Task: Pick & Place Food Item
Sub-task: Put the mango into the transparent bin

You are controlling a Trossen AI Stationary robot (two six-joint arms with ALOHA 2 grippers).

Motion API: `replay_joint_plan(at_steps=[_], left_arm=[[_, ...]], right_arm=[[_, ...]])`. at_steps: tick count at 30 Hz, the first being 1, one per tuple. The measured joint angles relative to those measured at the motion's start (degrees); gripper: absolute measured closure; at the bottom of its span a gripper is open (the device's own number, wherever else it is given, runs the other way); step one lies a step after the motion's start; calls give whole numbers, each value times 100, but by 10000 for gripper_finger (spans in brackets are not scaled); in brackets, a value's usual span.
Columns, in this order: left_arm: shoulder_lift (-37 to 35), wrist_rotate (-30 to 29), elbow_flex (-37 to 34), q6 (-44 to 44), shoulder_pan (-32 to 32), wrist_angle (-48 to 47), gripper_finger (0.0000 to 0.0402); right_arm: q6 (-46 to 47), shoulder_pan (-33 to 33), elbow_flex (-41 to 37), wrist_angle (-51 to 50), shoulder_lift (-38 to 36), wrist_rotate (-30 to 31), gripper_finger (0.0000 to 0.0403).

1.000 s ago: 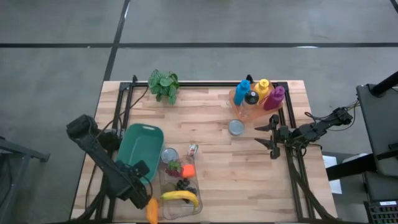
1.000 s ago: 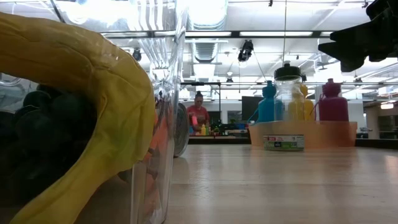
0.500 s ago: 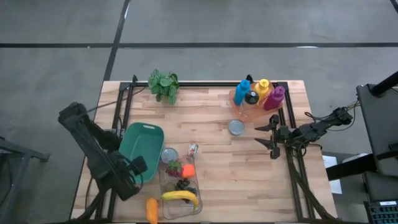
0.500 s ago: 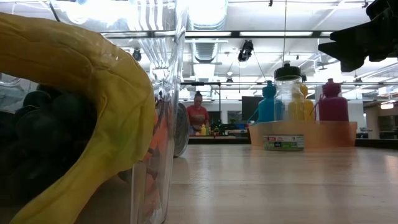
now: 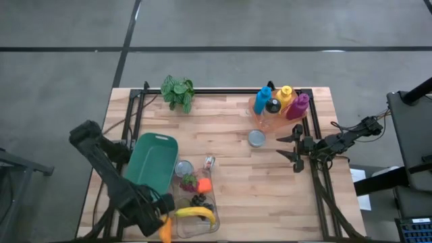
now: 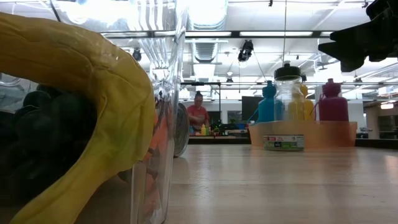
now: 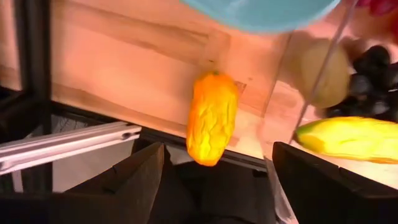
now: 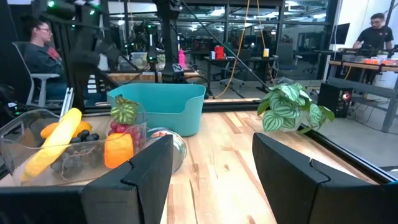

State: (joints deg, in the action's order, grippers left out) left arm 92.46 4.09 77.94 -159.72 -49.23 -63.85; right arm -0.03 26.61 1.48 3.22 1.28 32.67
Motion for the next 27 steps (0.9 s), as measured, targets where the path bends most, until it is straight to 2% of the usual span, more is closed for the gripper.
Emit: replay_joint_plan(at_steps=[14,27], left_arm=[[1367,213,21,846,-81,1349,96],[1468,208,-304,672,-168,1479,96]], right_arm=[[0,2,2,0,2,0,186],[0,0,2,0,2,0,186]])
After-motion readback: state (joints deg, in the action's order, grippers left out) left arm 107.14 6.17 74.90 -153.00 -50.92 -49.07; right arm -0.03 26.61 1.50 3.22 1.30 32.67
